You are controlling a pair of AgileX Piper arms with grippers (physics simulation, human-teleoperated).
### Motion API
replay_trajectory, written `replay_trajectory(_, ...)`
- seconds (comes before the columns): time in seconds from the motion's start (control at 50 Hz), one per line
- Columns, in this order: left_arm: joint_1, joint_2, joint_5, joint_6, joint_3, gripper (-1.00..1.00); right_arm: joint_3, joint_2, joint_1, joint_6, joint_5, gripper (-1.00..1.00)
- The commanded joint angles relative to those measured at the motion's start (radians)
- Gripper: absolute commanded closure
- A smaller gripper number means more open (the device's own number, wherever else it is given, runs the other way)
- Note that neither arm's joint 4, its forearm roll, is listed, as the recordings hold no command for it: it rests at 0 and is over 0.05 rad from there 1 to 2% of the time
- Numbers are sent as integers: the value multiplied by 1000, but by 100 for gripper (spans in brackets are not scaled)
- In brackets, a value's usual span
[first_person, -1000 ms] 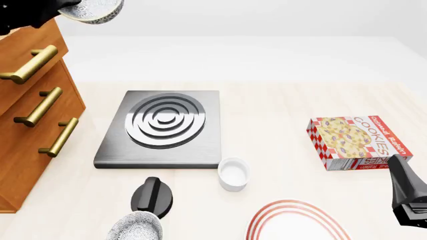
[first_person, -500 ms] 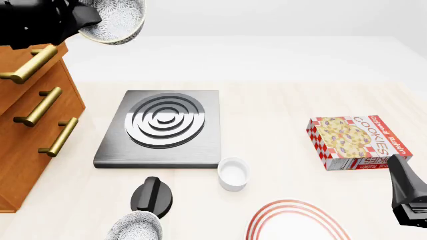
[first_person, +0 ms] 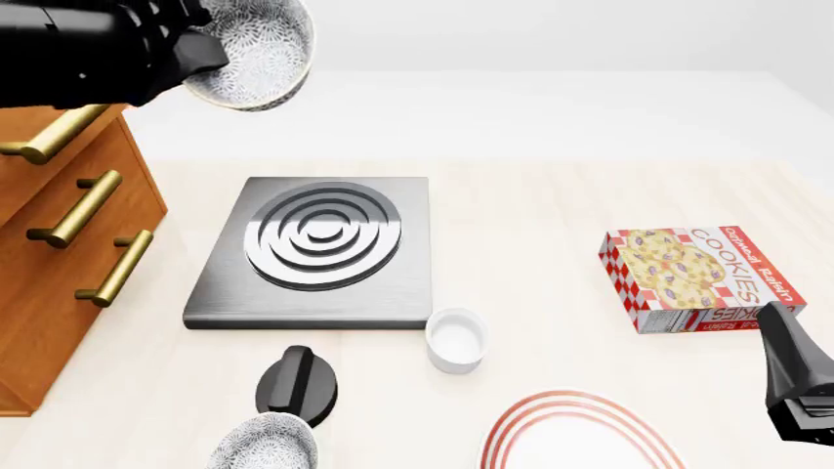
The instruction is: Pick the akita bowl on the wooden cabinet and place it on the plate.
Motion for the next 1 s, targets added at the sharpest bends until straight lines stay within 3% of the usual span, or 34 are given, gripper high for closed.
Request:
replay_trajectory(0.02,-36,14,18,15,-14,100,0,0,0,0,0,-100)
replay_trajectory(0.64,-172,61,26,20,2,100,0,0,0,0,0,-100)
replay_trajectory(1.0,-276,83,47,-11,3,100,0,0,0,0,0,-100)
